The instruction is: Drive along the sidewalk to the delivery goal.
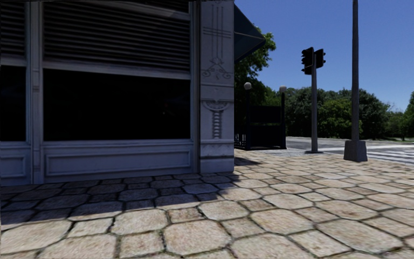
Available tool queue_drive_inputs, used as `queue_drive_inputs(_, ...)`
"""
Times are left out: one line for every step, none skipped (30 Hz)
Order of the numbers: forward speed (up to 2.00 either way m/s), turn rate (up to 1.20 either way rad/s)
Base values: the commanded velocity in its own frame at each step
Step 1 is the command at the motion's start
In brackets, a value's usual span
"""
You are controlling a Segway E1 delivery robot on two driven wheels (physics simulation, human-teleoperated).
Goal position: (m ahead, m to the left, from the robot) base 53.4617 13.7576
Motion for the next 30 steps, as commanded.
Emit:
queue_drive_inputs(0.70,0.00)
queue_drive_inputs(0.70,0.00)
queue_drive_inputs(0.70,0.00)
queue_drive_inputs(0.70,0.00)
queue_drive_inputs(0.70,0.00)
queue_drive_inputs(0.70,0.00)
queue_drive_inputs(0.71,-0.73)
queue_drive_inputs(0.71,-0.86)
queue_drive_inputs(0.72,-0.86)
queue_drive_inputs(0.72,0.00)
queue_drive_inputs(0.73,0.00)
queue_drive_inputs(0.73,0.00)
queue_drive_inputs(0.73,0.00)
queue_drive_inputs(0.73,0.00)
queue_drive_inputs(0.73,0.00)
queue_drive_inputs(0.73,-0.84)
queue_drive_inputs(0.73,-1.13)
queue_drive_inputs(0.73,-1.13)
queue_drive_inputs(0.73,-1.13)
queue_drive_inputs(0.73,-1.14)
queue_drive_inputs(0.73,-1.14)
queue_drive_inputs(0.73,-1.14)
queue_drive_inputs(0.73,-1.14)
queue_drive_inputs(0.74,-1.12)
queue_drive_inputs(0.74,-0.95)
queue_drive_inputs(0.74,-0.79)
queue_drive_inputs(0.74,-0.79)
queue_drive_inputs(0.74,0.00)
queue_drive_inputs(0.74,0.00)
queue_drive_inputs(0.74,-0.37)
